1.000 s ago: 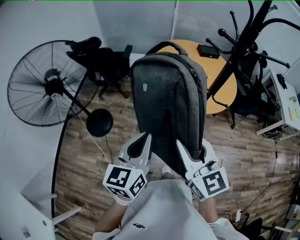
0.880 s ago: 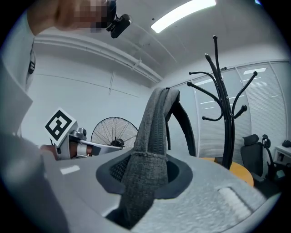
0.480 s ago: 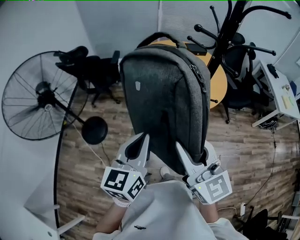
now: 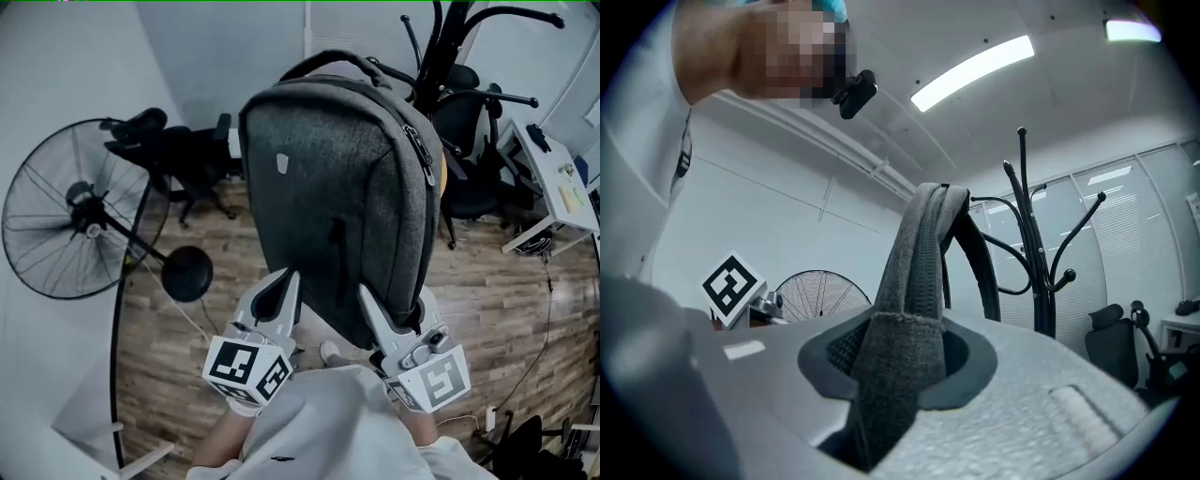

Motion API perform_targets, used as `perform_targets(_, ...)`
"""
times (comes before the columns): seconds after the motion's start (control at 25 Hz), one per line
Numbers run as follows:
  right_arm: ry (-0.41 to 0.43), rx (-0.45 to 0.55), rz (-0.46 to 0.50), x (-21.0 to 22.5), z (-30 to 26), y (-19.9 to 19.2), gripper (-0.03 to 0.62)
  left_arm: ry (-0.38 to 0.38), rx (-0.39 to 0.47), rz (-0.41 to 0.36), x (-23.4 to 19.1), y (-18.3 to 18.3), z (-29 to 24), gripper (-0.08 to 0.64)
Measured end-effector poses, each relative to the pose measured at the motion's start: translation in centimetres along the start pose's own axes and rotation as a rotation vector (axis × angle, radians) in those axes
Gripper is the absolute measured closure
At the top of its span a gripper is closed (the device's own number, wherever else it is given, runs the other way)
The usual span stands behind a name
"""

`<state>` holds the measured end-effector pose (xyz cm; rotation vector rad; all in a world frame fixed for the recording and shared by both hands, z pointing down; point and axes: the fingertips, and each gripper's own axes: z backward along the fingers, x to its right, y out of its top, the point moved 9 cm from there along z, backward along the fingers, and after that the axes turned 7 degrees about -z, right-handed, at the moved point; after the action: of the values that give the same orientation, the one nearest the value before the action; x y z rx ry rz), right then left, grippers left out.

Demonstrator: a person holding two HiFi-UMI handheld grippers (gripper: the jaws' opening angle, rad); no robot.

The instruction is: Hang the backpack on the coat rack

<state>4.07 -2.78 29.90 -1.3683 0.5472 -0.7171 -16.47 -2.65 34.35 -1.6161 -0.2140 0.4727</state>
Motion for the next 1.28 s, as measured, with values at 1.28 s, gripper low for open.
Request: perform_targets(1.28, -0.176, -0.027, -0.024, 7.0, 0.7, -1.4, 0.489, -0.07, -0.039, -0.005, 1.7, -0.6, -5.2, 0.543)
